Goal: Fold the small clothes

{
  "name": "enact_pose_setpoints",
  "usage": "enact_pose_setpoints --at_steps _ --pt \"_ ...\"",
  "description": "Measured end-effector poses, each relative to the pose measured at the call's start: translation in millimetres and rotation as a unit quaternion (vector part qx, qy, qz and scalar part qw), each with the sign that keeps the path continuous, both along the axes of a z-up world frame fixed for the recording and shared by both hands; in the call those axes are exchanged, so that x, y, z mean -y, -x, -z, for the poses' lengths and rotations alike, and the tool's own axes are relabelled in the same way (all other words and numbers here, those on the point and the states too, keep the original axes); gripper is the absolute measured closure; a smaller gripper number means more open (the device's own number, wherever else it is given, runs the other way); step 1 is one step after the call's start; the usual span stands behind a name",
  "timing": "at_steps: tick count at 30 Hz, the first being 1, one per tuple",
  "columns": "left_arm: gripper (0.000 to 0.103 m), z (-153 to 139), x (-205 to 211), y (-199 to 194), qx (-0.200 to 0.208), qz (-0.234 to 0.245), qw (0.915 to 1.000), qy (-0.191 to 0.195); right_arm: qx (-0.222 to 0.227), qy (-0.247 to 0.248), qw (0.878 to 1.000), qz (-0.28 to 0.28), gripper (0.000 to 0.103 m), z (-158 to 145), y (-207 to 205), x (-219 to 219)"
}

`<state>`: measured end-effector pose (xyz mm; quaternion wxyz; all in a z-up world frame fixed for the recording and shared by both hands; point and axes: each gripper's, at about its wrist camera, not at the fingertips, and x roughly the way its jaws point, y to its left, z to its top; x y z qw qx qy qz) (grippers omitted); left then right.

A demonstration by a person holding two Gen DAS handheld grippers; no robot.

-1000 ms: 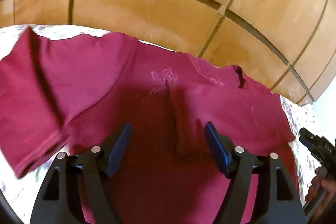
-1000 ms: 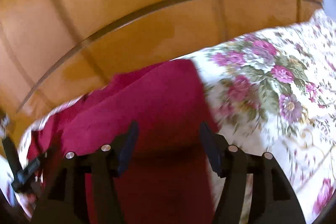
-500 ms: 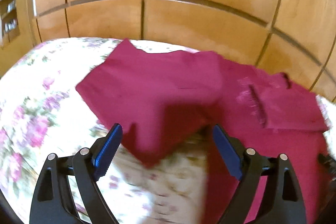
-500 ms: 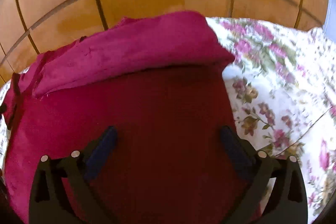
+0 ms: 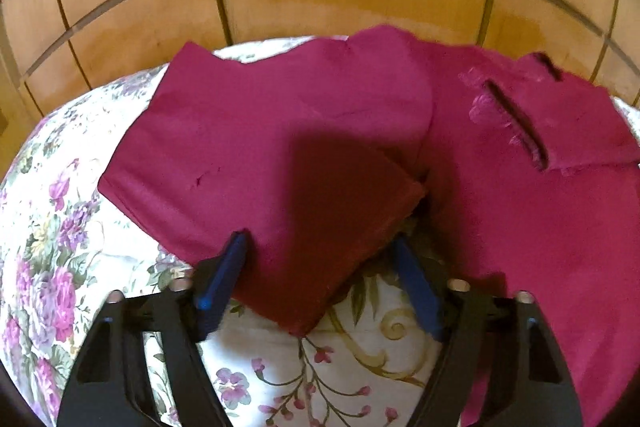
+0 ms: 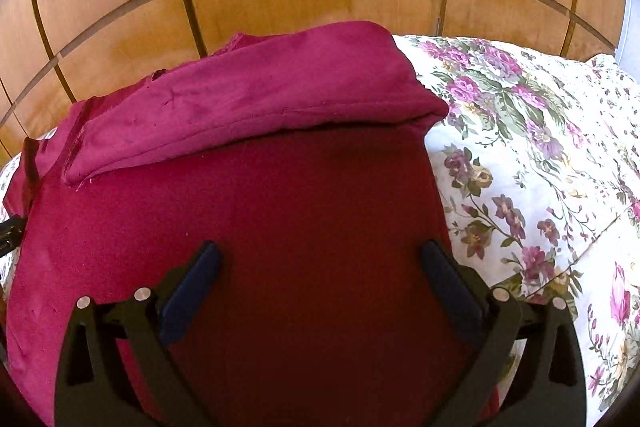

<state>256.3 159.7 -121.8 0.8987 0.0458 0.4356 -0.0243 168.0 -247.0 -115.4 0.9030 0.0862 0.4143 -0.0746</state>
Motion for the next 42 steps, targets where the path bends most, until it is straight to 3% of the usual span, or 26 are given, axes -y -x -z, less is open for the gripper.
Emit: enact_pose_setpoints --at_steps 1,2,4,8,12,16,20,24,29,33,40,42 --pt "0.054 1 2 -1 0.001 -0.002 1.0000 -0.004 0.000 0.000 1.000 0.000 0.002 0 0 0" --pt "0.076 -1 1 -1 0.006 -0.007 0.9999 -0.009 0.000 -0.001 1.000 0.000 0.002 0 0 0" --pt "0.095 -4 -3 0 0.008 -0.016 0.9998 -0.006 0.001 -0.002 1.000 0.000 0.002 -1 0 0" --pt "0.097 -22 -11 7 0.021 -0.026 0.9991 0.028 0.004 -0.005 1.000 -0.001 0.002 0 0 1" --pt "0.097 -58 -20 10 0.041 -0.032 0.9934 0.103 0.005 -0.007 1.000 -0.001 0.002 0 1 2" --pt "0.097 -103 -22 6 0.049 -0.034 0.9790 0.195 0.009 -0.014 1.000 -0.001 0.002 1 2 3" --pt "0.097 -144 -6 1 0.057 -0.019 0.9630 0.263 0.014 -0.022 1.000 -0.001 0.002 2 3 5" --pt "0.097 -171 30 -8 0.051 0.016 0.9581 0.281 0.019 -0.031 0.999 -0.002 0.002 1 3 8" --pt "0.097 -185 77 -21 0.037 0.043 0.9525 0.299 0.025 -0.045 0.999 -0.002 0.002 -1 5 11" --pt "0.097 -181 118 -31 0.016 0.065 0.9464 0.316 0.028 -0.050 0.998 -0.002 0.002 -1 6 11" --pt "0.097 -152 212 -46 -0.014 0.124 0.9478 0.293 0.029 -0.052 0.998 -0.002 0.002 -1 6 12" --pt "0.091 -136 232 -48 -0.021 0.132 0.9491 0.285 0.030 -0.053 0.998 -0.002 0.002 -1 6 13"
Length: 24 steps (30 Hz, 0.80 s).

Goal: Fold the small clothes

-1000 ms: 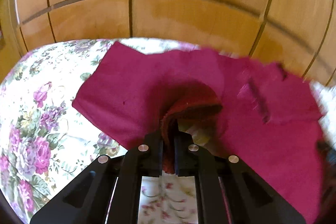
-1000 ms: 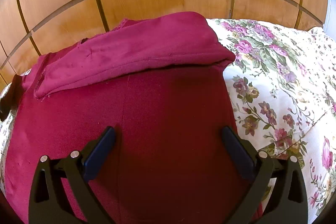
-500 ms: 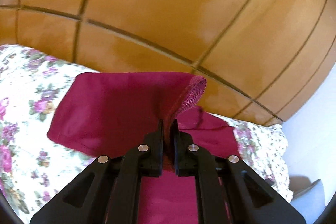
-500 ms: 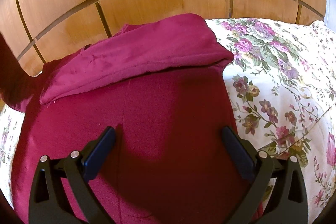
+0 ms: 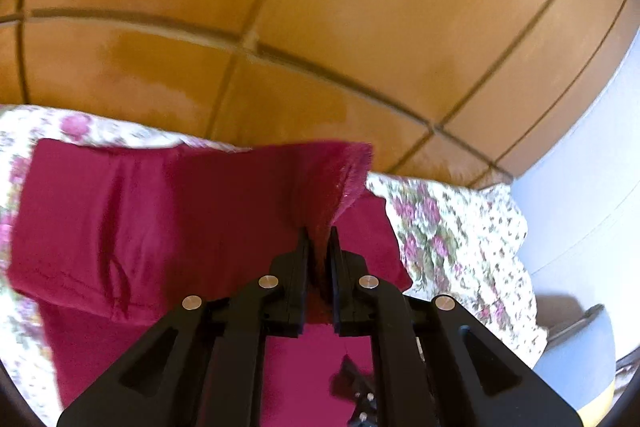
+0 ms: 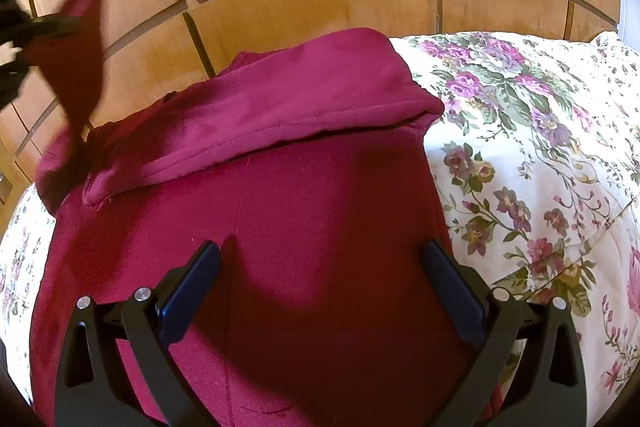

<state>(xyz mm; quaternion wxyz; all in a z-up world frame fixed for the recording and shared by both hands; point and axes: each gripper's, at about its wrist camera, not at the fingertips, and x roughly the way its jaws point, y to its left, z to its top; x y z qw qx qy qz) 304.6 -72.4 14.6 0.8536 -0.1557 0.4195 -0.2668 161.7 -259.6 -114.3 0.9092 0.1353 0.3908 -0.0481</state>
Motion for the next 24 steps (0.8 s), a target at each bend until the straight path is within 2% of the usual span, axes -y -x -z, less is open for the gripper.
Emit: enact_pose_setpoints --at_steps 1,2,3,4,6,9,11,13,15,17,19,22,24 --pt "0.070 8 9 0 0.000 0.005 0.9999 -0.009 0.000 0.000 1.000 0.000 0.002 0 0 0" --pt "0.038 16 15 2 -0.001 0.011 0.9998 -0.019 0.001 -0.001 1.000 0.000 0.002 0 0 0" --pt "0.027 22 18 6 0.000 0.011 0.9997 -0.023 0.002 -0.003 1.000 0.000 0.002 0 0 1" --pt "0.024 25 16 10 0.007 0.010 0.9997 -0.021 0.003 -0.004 1.000 0.000 0.002 0 1 1" --pt "0.024 31 5 22 0.028 0.010 0.9992 -0.026 0.007 -0.007 1.000 0.002 0.002 -1 2 2" --pt "0.024 39 -31 36 0.055 -0.018 0.9957 -0.071 0.018 0.000 1.000 0.013 0.007 -3 8 1" --pt "0.024 45 -65 46 0.082 -0.049 0.9897 -0.107 0.027 0.002 0.999 0.018 0.015 -6 11 2" --pt "0.024 52 -94 52 0.088 -0.088 0.9833 -0.133 0.046 -0.009 0.999 0.020 0.023 -12 18 4" --pt "0.029 60 -123 57 0.082 -0.125 0.9766 -0.154 0.059 -0.037 0.998 0.006 0.030 -21 23 6" --pt "0.037 70 -148 57 0.065 -0.160 0.9702 -0.170 0.055 -0.068 0.996 -0.033 0.036 -33 16 1" --pt "0.047 88 -169 49 0.026 -0.183 0.9664 -0.179 0.053 -0.079 0.994 -0.061 0.040 -44 1 -7" --pt "0.047 108 -183 32 -0.027 -0.202 0.9663 -0.158 0.048 -0.101 0.991 -0.069 0.041 -54 -32 -14" --pt "0.047 113 -185 24 -0.031 -0.215 0.9689 -0.119 0.030 -0.114 0.990 -0.073 0.040 -51 -59 -18"
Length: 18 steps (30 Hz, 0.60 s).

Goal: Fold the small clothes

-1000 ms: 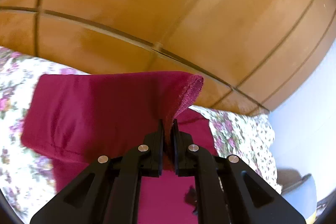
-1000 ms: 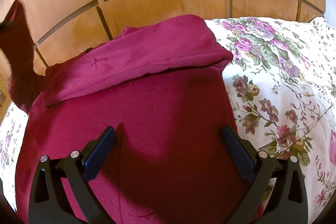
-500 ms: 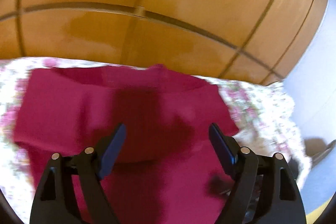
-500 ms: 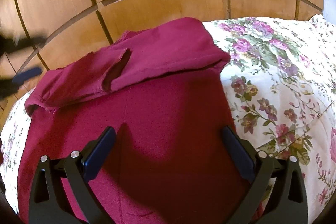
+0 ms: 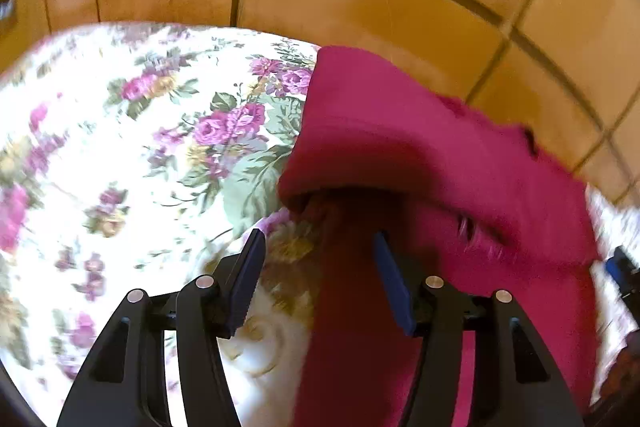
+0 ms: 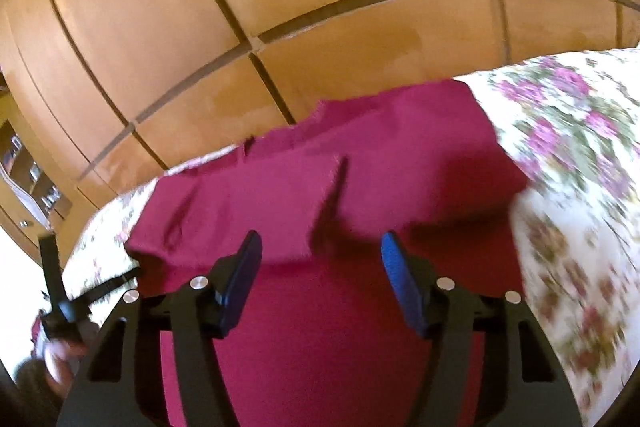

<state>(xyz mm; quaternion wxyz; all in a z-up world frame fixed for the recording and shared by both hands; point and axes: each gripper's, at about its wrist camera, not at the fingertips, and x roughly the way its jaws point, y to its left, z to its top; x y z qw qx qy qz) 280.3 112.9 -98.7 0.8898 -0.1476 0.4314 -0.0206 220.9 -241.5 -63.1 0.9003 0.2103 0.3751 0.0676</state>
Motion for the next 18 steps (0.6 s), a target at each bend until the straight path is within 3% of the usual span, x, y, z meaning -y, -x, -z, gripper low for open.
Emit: enact_pose_setpoints --at_steps 4,6,7,13,15,18 --pt "0.047 2 5 -16 0.028 -0.024 0.9993 0.007 -0.067 -0.042 0.997 0.024 0.043 28 -34 -5" --pt "0.047 5 4 -22 0.026 -0.043 0.9987 0.008 -0.076 -0.049 0.995 0.034 0.066 34 -40 -7" --pt "0.047 8 0 -24 0.027 -0.055 0.9980 0.017 -0.071 -0.058 0.996 0.016 0.098 33 -42 -13" --pt "0.047 19 -15 -26 0.021 -0.087 0.9950 0.044 0.010 0.024 0.999 0.040 0.097 -12 -45 -5" --pt "0.047 20 -13 -25 0.020 -0.085 0.9955 0.036 -0.003 0.057 0.998 0.034 0.097 -6 -56 -4" --pt "0.047 18 -10 -20 0.019 -0.077 0.9962 0.035 -0.040 0.059 0.997 0.028 0.097 24 -68 0"
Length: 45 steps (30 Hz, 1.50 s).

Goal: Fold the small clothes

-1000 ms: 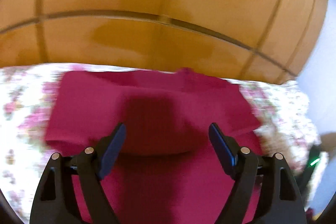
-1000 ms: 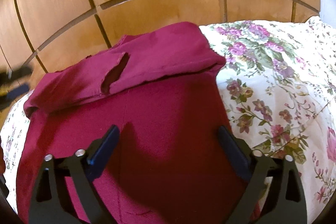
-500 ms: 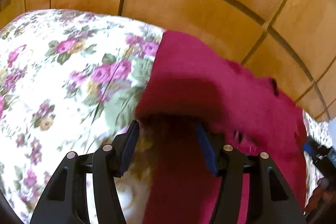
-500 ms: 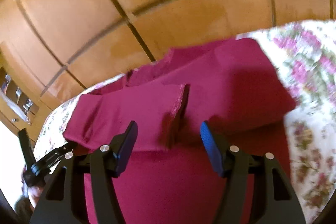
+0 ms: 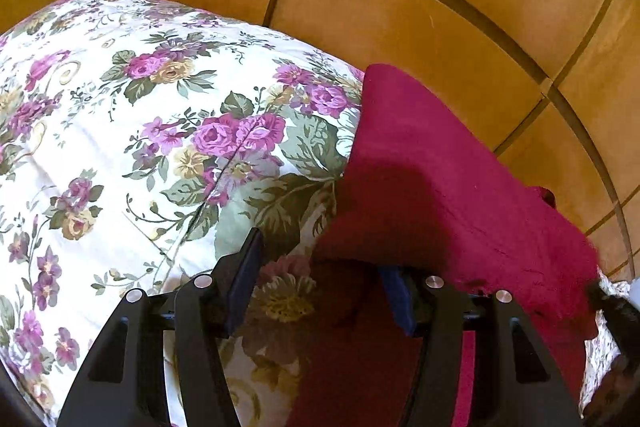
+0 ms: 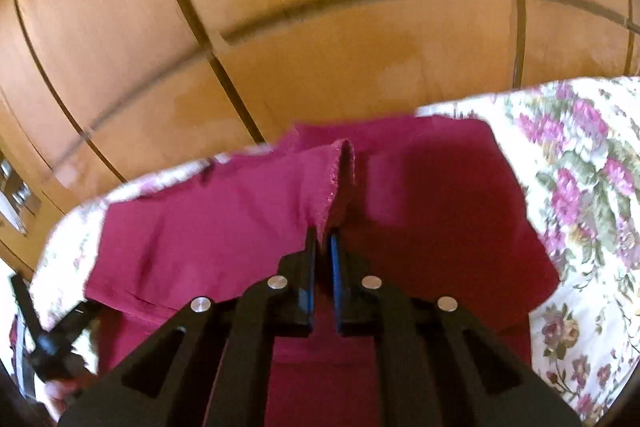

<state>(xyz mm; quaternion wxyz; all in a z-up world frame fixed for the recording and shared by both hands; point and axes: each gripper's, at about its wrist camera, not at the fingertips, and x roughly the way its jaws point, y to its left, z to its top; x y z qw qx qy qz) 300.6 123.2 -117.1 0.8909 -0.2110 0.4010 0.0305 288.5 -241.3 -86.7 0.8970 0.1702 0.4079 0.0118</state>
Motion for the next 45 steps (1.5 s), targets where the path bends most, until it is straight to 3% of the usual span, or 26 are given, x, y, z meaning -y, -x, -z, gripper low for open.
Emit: enact_pose_setpoints --at_steps 3,7,11,13,17,19,22,24,27,28,29,30,33,36,38,42,45 --pt "0.047 -6 -4 20 -0.004 0.007 1.0000 -0.004 0.005 -0.024 1.000 0.002 0.096 14 2 5" --pt "0.047 -26 -2 49 0.035 -0.004 0.9989 -0.030 0.015 -0.024 1.000 0.003 0.095 15 4 3" --pt "0.048 -53 20 32 0.085 0.010 0.9947 -0.058 0.023 -0.037 0.999 0.004 0.095 18 12 10" --pt "0.057 -57 36 16 0.091 0.031 0.9927 -0.073 0.025 -0.046 0.999 0.004 0.095 20 10 14" --pt "0.070 -40 54 -27 0.060 0.054 0.9908 -0.108 0.028 -0.053 0.998 0.004 0.095 21 9 14" --pt "0.076 -12 47 -42 0.007 0.038 0.9886 -0.145 0.029 -0.058 0.998 0.005 0.095 24 8 15" --pt "0.074 -4 27 -39 0.005 0.020 0.9950 -0.097 0.028 -0.076 0.997 0.008 0.095 29 5 19" --pt "0.074 -4 27 -40 0.001 0.023 0.9950 -0.098 0.028 -0.077 0.997 0.007 0.094 28 4 19" --pt "0.074 -11 26 -30 0.013 0.035 0.9958 -0.084 0.024 -0.105 0.994 -0.003 0.079 19 15 25" --pt "0.073 -14 23 -21 0.016 0.043 0.9964 -0.071 0.027 -0.104 0.994 -0.004 0.062 15 24 26" --pt "0.059 -17 20 -9 0.018 0.051 0.9967 -0.061 0.035 -0.098 0.995 -0.004 0.048 9 37 26" --pt "0.048 -18 17 2 0.019 0.060 0.9966 -0.053 0.040 -0.086 0.995 -0.007 0.045 3 54 24" --pt "0.046 -20 15 41 0.022 0.105 0.9939 -0.026 0.034 -0.065 0.997 -0.022 0.045 -4 96 23" --pt "0.031 -14 16 76 0.001 0.125 0.9921 -0.002 0.023 -0.069 0.997 -0.022 0.044 -3 139 28" --pt "0.029 -9 12 100 -0.007 0.131 0.9912 0.016 0.018 -0.073 0.997 -0.023 0.044 0 166 31" --pt "0.014 -9 9 139 0.001 0.137 0.9905 0.012 0.010 -0.070 0.997 -0.021 0.042 0 208 34" --pt "0.008 -6 2 154 0.004 0.137 0.9906 0.007 0.009 -0.061 0.998 -0.016 0.034 -3 234 40"
